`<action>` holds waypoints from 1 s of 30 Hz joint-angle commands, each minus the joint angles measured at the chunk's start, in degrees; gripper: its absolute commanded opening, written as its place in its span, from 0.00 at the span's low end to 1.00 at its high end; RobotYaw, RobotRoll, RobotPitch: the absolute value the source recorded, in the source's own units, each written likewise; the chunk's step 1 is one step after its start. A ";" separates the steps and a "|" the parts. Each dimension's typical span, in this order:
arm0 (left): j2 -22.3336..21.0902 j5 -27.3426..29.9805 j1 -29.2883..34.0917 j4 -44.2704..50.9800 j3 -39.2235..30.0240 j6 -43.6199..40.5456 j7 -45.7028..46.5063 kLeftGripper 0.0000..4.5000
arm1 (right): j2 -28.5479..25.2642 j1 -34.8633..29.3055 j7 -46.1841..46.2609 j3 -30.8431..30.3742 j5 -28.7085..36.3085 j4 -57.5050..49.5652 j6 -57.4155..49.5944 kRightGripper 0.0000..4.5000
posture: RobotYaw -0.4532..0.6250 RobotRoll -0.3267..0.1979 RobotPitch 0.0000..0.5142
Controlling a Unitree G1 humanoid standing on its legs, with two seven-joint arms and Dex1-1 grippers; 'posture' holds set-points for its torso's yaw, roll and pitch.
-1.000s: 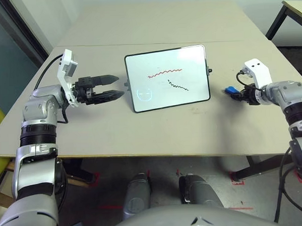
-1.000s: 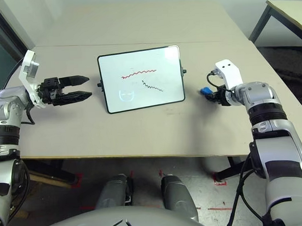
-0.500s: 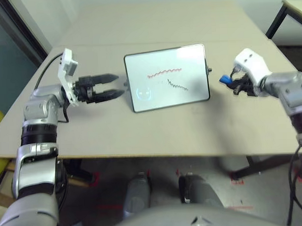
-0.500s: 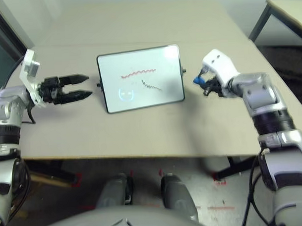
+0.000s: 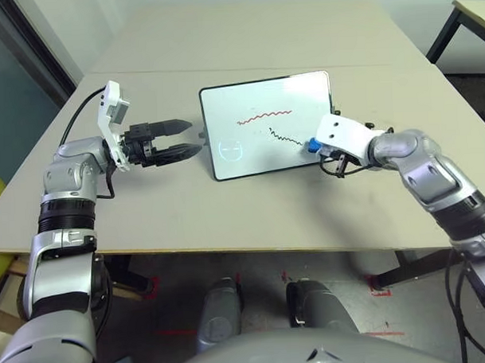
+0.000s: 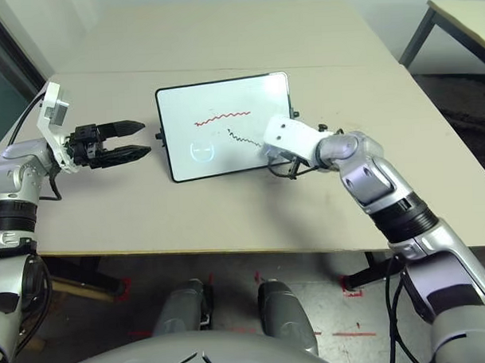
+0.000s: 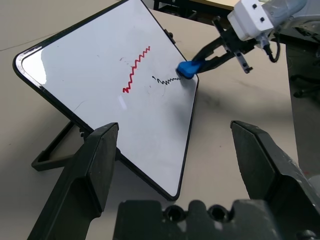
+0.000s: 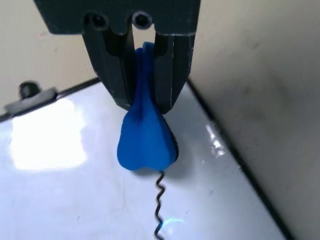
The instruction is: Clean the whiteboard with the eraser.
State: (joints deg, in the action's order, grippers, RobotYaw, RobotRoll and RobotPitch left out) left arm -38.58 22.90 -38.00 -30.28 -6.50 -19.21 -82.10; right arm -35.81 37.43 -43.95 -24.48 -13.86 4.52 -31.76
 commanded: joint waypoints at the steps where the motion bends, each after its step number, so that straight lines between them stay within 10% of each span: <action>1: -0.29 -0.19 -0.84 -0.18 0.30 0.46 0.45 1.00 | 1.22 0.64 0.71 -1.48 -2.65 2.77 0.08 0.07 | 0.60 0.62 0.13; 30: -0.43 0.15 -1.32 -0.17 0.09 0.84 0.67 1.00 | 6.94 -0.66 -2.11 -4.55 -11.94 0.69 4.95 0.06 | 0.62 0.62 0.09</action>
State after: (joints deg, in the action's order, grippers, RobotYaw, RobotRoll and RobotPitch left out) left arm -38.73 22.99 -39.07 -30.26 -6.52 -18.61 -81.53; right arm -29.76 36.89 -45.33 -27.37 -25.16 5.18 -26.60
